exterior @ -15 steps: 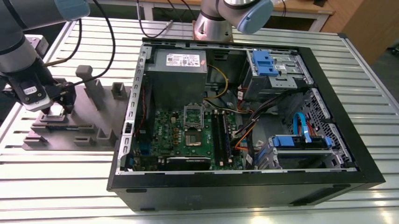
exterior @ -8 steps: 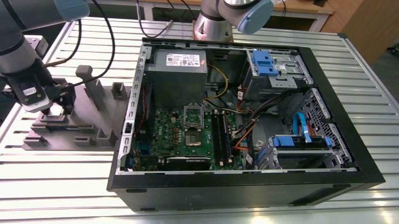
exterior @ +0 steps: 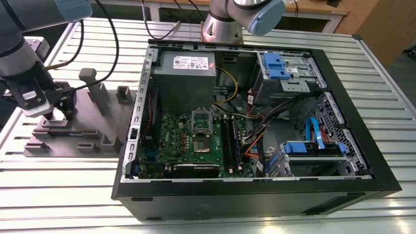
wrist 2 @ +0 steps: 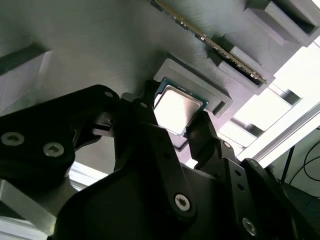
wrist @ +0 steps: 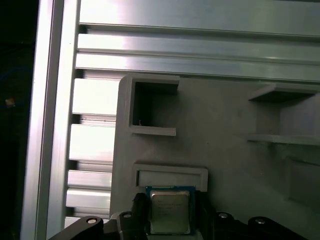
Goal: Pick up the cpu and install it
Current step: 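Pick up the cpu and move it towards the insertion slot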
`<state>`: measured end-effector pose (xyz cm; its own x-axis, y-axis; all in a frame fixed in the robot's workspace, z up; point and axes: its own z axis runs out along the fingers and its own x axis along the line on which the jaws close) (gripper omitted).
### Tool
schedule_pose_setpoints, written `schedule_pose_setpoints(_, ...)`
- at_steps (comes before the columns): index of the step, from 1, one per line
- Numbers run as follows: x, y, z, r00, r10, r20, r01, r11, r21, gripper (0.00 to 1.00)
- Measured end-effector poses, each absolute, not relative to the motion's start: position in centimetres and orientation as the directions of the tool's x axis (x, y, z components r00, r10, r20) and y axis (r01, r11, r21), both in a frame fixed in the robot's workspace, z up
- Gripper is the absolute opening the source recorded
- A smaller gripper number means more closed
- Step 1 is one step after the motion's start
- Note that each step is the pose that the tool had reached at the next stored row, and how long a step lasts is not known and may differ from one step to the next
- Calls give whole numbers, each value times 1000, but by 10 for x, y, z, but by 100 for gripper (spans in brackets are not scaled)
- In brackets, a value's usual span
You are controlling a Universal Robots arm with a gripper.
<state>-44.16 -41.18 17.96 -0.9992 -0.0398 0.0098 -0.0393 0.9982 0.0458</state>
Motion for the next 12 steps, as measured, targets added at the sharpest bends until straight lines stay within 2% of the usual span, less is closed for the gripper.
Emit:
schedule_pose_setpoints(1, -442, -412, 180, -999, -38, 10, -38, 998, 46, 60)
schedule_pose_setpoints(2, -442, -412, 180, -999, -36, 10, -35, 998, 46, 53)
schedule_pose_setpoints(12, -442, -412, 181, -1000, -27, 10, -27, 999, 46, 53)
